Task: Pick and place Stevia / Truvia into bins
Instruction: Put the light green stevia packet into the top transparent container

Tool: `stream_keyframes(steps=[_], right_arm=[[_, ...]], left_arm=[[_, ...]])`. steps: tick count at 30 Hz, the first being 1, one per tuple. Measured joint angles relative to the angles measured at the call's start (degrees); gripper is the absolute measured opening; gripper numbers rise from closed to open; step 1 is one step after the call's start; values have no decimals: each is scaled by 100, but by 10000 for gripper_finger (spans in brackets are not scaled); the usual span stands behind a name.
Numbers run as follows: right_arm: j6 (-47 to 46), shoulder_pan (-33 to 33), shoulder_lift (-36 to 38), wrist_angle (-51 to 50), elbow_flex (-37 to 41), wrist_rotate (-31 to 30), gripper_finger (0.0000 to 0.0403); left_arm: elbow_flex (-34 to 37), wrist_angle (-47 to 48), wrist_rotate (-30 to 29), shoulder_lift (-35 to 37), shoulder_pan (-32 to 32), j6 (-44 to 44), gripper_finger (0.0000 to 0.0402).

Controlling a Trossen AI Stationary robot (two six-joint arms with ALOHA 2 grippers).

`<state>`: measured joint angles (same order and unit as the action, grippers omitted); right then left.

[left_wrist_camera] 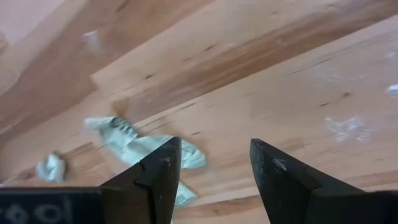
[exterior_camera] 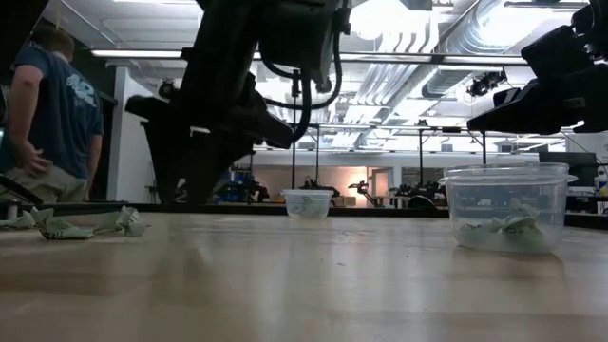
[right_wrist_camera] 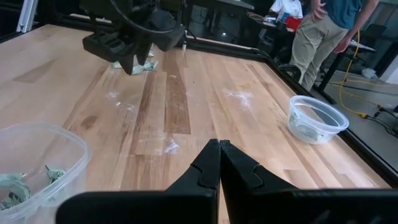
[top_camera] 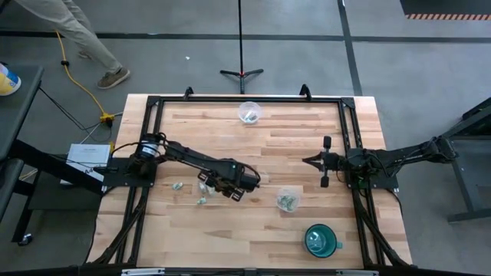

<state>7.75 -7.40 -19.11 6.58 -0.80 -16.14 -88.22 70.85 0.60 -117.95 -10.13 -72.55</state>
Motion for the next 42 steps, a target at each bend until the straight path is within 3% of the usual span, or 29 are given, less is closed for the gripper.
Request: stream_keyframes(steps=[10, 16, 19, 25, 27, 32, 42], right_arm=[[-28, 0, 0, 14, 0, 11, 0], [-133, 0, 0, 12, 0, 5, 0], [-151, 0, 1, 11, 0, 5, 0], [-147, 0, 2, 12, 0, 5, 0], [-151, 0, 2, 12, 0, 5, 0], [-171, 0, 2, 12, 0, 5, 0], [-332, 2, 0, 8, 0, 2, 0]], left_arm=[[271, 156, 31, 0, -2, -117, 227], [271, 428, 30, 0, -49, 507, 227], [271, 668, 12, 0, -98, 1068, 227], [271, 489, -727, 0, -349, 3419, 227], [271, 363, -707, 0, -392, 3928, 227], [271, 394, -383, 0, -389, 4552, 227], [287, 321, -441, -57, -389, 5560, 199]])
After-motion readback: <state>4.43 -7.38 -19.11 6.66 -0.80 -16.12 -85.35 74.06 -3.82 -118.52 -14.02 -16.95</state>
